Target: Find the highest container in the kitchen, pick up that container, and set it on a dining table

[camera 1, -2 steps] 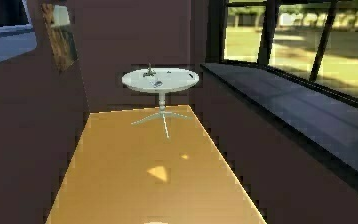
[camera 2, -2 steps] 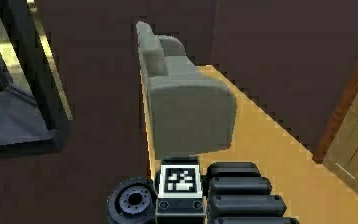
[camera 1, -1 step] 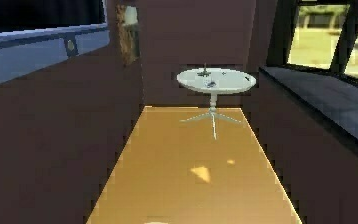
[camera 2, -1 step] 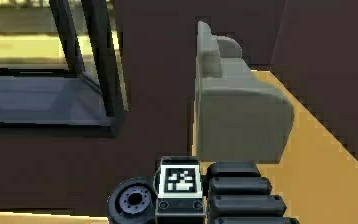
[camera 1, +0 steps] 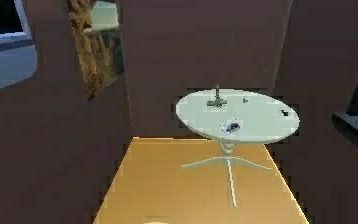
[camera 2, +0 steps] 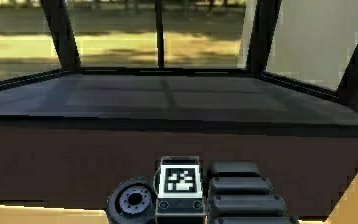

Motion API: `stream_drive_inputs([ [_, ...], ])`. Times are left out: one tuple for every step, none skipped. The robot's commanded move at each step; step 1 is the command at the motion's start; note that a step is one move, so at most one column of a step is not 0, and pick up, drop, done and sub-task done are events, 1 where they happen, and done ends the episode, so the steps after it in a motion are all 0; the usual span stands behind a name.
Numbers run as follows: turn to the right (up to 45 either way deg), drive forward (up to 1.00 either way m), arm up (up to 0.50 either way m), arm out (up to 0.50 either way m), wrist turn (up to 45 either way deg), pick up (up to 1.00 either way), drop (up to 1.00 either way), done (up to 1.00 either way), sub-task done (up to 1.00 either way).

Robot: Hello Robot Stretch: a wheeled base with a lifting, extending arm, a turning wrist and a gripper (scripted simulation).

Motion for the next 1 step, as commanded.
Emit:
stream_drive_inputs([
  [0.0, 0.55, 0.0, 0.0, 0.0, 0.0, 0.0, 0.0, 0.0],
])
